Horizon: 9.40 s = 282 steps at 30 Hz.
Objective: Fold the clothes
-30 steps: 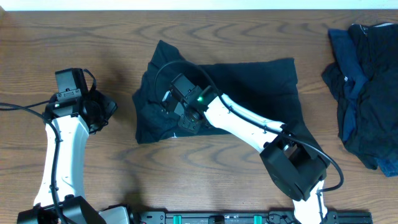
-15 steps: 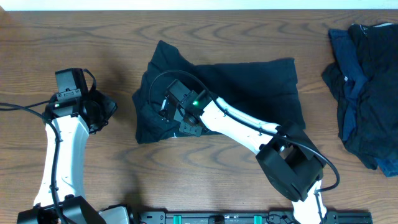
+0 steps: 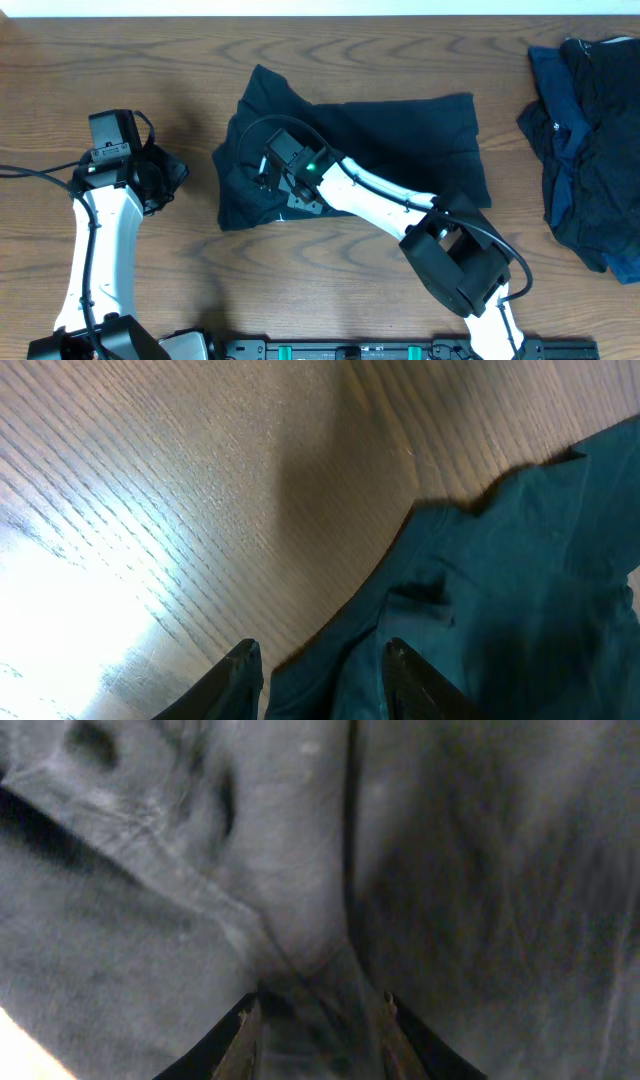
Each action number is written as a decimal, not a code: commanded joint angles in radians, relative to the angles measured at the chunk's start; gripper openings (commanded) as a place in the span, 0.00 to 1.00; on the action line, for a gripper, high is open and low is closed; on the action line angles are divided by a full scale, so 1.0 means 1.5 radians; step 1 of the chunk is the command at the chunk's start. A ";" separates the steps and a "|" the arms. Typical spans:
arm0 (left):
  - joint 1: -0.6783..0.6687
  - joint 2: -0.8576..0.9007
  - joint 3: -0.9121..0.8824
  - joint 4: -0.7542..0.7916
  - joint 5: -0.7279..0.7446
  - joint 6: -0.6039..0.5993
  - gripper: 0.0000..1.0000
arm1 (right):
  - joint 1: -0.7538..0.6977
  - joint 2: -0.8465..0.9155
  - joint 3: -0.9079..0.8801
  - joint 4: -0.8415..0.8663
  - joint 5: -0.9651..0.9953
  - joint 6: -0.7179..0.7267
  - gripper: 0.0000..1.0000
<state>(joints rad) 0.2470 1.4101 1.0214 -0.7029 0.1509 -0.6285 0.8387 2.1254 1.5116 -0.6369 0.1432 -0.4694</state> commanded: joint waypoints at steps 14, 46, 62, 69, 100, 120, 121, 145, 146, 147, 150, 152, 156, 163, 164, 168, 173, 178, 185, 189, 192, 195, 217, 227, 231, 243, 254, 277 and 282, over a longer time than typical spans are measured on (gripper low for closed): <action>0.003 0.001 -0.003 -0.002 -0.003 0.004 0.41 | -0.041 0.014 0.008 0.039 0.018 0.009 0.38; -0.136 0.002 0.044 0.138 0.042 0.152 0.44 | -0.298 -0.018 0.348 -0.367 -0.005 0.348 0.37; -0.170 0.239 0.278 0.202 0.113 0.185 0.43 | -0.605 -0.018 0.357 -0.420 -0.200 0.379 0.41; -0.211 0.370 0.373 0.254 0.017 0.251 0.49 | -0.606 -0.016 0.340 -0.383 -0.183 0.377 0.42; -0.226 0.603 0.370 0.360 -0.041 0.332 0.33 | -0.543 -0.016 0.207 -0.256 -0.156 0.377 0.43; -0.255 0.596 0.382 0.338 -0.135 0.422 0.38 | -0.546 -0.011 0.203 -0.250 -0.135 0.377 0.48; -0.256 0.596 0.385 0.337 -0.149 0.422 0.39 | -0.546 -0.012 0.203 -0.251 -0.134 0.377 0.48; -0.260 0.606 0.356 0.297 -0.123 0.386 0.28 | -0.545 -0.011 0.202 -0.254 -0.133 0.377 0.48; -0.260 0.606 0.356 0.294 -0.123 0.380 0.28 | -0.545 -0.011 0.202 -0.254 -0.134 0.377 0.49; -0.260 0.606 0.356 0.292 -0.123 0.376 0.28 | -0.545 -0.011 0.202 -0.254 -0.134 0.377 0.48; -0.260 0.606 0.356 0.286 -0.123 0.376 0.22 | -0.545 -0.011 0.202 -0.256 -0.133 0.377 0.48; -0.260 0.606 0.356 0.284 -0.123 0.376 0.14 | -0.545 -0.011 0.202 -0.257 -0.133 0.377 0.49; -0.260 0.596 0.356 0.285 -0.123 0.376 0.08 | -0.546 -0.011 0.202 -0.258 -0.133 0.370 0.51; -0.260 0.561 0.357 0.285 -0.123 0.376 0.08 | -0.552 0.008 0.202 -0.240 -0.133 0.342 0.50; -0.260 0.559 0.357 0.285 -0.123 0.376 0.08 | -0.552 0.014 0.202 -0.227 -0.133 0.340 0.50; -0.260 0.559 0.356 0.285 -0.123 0.376 0.08 | -0.553 0.041 0.202 -0.180 -0.133 0.335 0.47; -0.260 0.559 0.356 0.285 -0.123 0.376 0.08 | -0.553 0.088 0.202 -0.125 -0.123 0.307 0.43; -0.260 0.559 0.357 0.285 -0.123 0.376 0.08 | -0.555 0.135 0.202 -0.086 -0.038 0.307 0.43; -0.260 0.559 0.356 0.284 -0.123 0.376 0.08 | -0.558 0.161 0.202 -0.040 -0.026 0.302 0.45; -0.260 0.559 0.356 0.284 -0.123 0.376 0.08 | -0.559 0.161 0.202 -0.017 -0.025 0.302 0.45; -0.260 0.559 0.356 0.284 -0.123 0.376 0.08 | -0.562 0.161 0.202 -0.006 -0.026 0.302 0.46; -0.260 0.559 0.356 0.284 -0.123 0.376 0.08 | -0.564 0.161 0.202 -0.004 -0.033 0.303 0.47; -0.260 0.558 0.357 0.283 -0.123 0.376 0.07 | -0.565 0.163 0.200 -0.011 -0.103 0.323 0.08; -0.254 0.475 0.357 0.222 -0.124 0.333 0.06 | -0.566 0.156 0.200 -0.019 -0.104 0.322 0.01; -0.251 0.420 0.357 0.187 -0.124 0.328 0.06 | -0.568 0.133 0.200 -0.025 -0.104 0.323 0.01; -0.251 0.292 0.356 -0.030 -0.124 0.277 0.06 | -0.569 -0.001 0.200 -0.208 -0.151 0.353 0.01; -0.252 0.270 0.356 -0.249 -0.123 0.180 0.06 | -0.568 -0.025 0.198 -0.426 -0.154 0.388 0.01; -0.300 0.270 0.216 -0.289 -0.100 0.146 0.06 | -0.597 -0.025 0.035 -0.427 -0.098 0.428 0.01; -0.286 0.271 0.186 -0.280 -0.177 0.141 0.06 | -0.599 -0.025 0.034 -0.418 -0.104 0.433 0.01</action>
<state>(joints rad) -0.1989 1.8252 1.3121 -1.1240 -0.0246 -0.3973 -0.0551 2.0933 1.5673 -1.2655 -0.0231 0.1566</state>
